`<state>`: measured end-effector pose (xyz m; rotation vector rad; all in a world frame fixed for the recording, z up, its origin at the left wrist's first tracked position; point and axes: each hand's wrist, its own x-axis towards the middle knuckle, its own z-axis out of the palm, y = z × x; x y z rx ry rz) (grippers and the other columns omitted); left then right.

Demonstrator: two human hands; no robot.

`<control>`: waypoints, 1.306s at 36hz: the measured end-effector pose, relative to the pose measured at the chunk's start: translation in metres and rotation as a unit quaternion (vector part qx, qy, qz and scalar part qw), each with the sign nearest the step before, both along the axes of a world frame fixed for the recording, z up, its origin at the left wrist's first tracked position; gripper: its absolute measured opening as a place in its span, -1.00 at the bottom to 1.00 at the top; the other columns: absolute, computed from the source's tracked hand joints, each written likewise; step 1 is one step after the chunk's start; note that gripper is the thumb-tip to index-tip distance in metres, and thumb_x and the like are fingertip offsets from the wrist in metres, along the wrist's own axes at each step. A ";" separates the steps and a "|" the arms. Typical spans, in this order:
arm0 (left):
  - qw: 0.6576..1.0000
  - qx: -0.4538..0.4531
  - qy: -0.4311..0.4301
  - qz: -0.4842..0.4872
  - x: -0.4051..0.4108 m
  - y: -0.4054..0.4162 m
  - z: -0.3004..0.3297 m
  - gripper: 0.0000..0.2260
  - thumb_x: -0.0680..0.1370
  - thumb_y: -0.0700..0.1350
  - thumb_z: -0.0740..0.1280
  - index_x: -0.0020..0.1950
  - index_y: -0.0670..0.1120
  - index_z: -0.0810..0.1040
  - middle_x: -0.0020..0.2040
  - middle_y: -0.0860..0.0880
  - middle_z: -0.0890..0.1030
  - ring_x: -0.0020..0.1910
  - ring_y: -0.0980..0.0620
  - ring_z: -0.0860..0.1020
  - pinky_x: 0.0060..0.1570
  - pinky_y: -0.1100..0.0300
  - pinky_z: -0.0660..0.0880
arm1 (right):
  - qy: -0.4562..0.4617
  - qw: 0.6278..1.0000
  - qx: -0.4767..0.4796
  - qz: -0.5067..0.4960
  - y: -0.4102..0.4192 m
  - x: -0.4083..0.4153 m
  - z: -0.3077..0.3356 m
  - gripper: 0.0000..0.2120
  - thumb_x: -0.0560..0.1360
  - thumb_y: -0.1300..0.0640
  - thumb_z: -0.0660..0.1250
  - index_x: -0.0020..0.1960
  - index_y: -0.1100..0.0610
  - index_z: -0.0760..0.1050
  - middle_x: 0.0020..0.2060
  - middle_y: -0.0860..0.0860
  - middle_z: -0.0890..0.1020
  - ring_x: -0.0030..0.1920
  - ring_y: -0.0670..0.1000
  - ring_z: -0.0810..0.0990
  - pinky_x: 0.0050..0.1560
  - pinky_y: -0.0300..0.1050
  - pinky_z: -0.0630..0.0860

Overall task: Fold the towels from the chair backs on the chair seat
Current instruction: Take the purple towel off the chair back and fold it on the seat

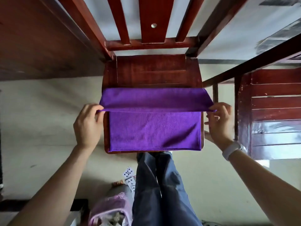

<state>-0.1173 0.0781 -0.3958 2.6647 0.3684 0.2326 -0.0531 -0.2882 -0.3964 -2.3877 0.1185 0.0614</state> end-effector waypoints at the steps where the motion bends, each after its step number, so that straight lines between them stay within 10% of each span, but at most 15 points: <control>1: 1.000 0.000 0.009 -0.008 -0.013 -0.002 -0.003 -0.94 0.48 -0.21 0.33 -0.07 -0.15 0.54 -0.10 -0.12 0.60 -0.14 0.00 0.50 -0.19 0.17 0.37 | 0.005 1.000 -0.013 0.008 -0.002 -0.012 -0.001 -0.86 0.36 0.06 0.16 -0.13 -0.07 0.46 -0.04 -0.22 0.34 -0.12 0.18 0.55 -0.18 0.07 0.59; 4: 0.999 -0.001 0.035 -0.025 -0.048 -0.006 -0.013 -0.95 0.47 -0.21 0.31 -0.09 -0.14 0.53 -0.07 -0.10 0.61 -0.18 0.03 0.49 -0.24 0.19 0.37 | 0.042 0.999 -0.019 -0.007 -0.008 -0.045 -0.009 -0.78 0.36 0.09 0.16 -0.16 -0.22 0.46 -0.04 -0.09 0.39 -0.22 0.06 0.54 -0.26 -0.15 0.55; 8: 0.995 -0.013 0.092 -0.022 -0.082 -0.009 -0.026 -0.94 0.43 -0.23 0.33 -0.12 -0.12 0.52 -0.04 -0.06 0.61 -0.23 -0.01 0.56 -0.32 0.16 0.41 | 0.110 0.994 -0.001 -0.022 -0.019 -0.080 -0.019 -0.89 0.43 0.27 0.25 -0.07 0.21 0.52 -0.06 0.07 0.45 -0.26 0.14 0.57 -0.24 -0.27 0.54; 22: 0.982 -0.009 0.186 -0.013 -0.118 -0.023 -0.034 -0.85 0.37 -0.37 0.40 -0.16 -0.18 0.51 -0.07 -0.13 0.58 -0.36 -0.15 0.58 -0.46 0.06 0.47 | 0.176 0.982 -0.065 -0.018 -0.024 -0.120 -0.028 -0.87 0.44 0.37 0.28 -0.08 0.19 0.52 -0.04 0.11 0.51 -0.26 0.16 0.57 -0.33 0.18 0.56; 36: 0.963 0.004 0.257 -0.084 -0.105 -0.021 -0.031 -0.80 0.42 -0.04 0.25 -0.28 -0.14 0.53 -0.23 -0.09 0.55 -0.19 -0.13 0.55 -0.39 0.08 0.51 | 0.283 0.929 -0.237 -0.016 -0.006 -0.105 -0.027 -0.68 0.42 0.30 0.20 0.10 0.13 0.57 0.24 0.16 0.42 0.26 0.24 0.35 0.16 0.12 0.36; 42: 0.962 -0.067 0.249 0.088 -0.080 -0.042 -0.038 -0.69 0.45 -0.17 0.39 0.14 -0.23 0.46 0.07 -0.23 0.48 0.01 -0.22 0.51 -0.07 -0.07 0.50 | 0.135 0.956 -0.237 0.104 0.022 -0.101 -0.024 -0.57 0.34 0.15 0.05 0.10 0.14 0.54 0.10 0.20 0.55 0.08 0.25 0.51 0.12 0.17 0.41; 47: 0.904 -0.147 0.297 0.270 -0.074 -0.048 -0.048 -0.69 0.49 -0.14 0.35 0.18 -0.24 0.45 0.09 -0.26 0.55 0.07 -0.22 0.52 0.06 0.03 0.41 | 0.228 0.927 -0.249 0.162 0.042 -0.105 -0.032 -0.45 0.40 0.03 -0.03 0.33 0.10 0.40 0.35 0.21 0.38 0.35 0.26 0.33 0.30 0.31 0.25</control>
